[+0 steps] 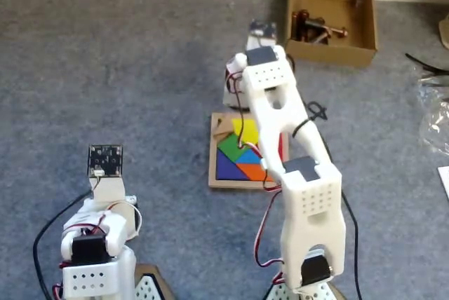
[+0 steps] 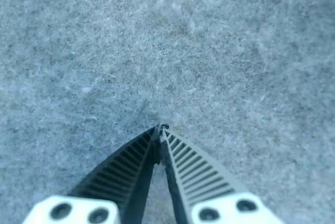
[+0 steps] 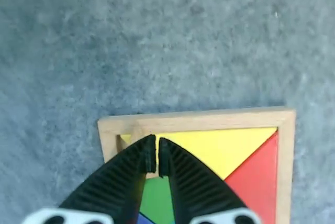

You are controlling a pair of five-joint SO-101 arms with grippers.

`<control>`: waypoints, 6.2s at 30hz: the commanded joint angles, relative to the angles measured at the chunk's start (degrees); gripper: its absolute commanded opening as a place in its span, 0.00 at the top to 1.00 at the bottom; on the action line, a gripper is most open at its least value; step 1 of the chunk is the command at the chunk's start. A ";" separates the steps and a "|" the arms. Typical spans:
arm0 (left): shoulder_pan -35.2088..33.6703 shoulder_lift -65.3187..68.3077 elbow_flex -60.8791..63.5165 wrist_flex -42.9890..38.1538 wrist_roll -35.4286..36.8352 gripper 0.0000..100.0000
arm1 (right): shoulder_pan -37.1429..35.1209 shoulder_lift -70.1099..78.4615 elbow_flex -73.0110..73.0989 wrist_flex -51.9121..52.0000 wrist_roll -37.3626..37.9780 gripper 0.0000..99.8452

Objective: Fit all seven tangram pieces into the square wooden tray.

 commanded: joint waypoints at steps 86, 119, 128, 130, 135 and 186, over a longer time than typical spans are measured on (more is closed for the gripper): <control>-0.48 0.40 1.19 0.44 0.09 1.00 | -7.08 -1.63 9.71 -1.63 44.13 1.00; -0.48 0.40 1.19 0.44 0.09 1.00 | -11.74 -1.63 -7.69 12.70 44.13 1.00; -0.48 0.40 1.19 0.44 0.09 1.00 | -11.74 -1.19 -7.08 16.13 44.13 1.00; -0.48 0.40 1.19 0.44 0.09 1.00 | -11.91 -1.27 -5.49 15.69 44.13 1.00; -0.48 0.40 1.19 0.44 0.09 1.00 | -12.62 -1.27 -2.51 14.73 44.13 1.00; -0.48 0.40 1.19 0.44 0.09 1.00 | -6.99 -1.54 5.14 4.26 44.31 1.00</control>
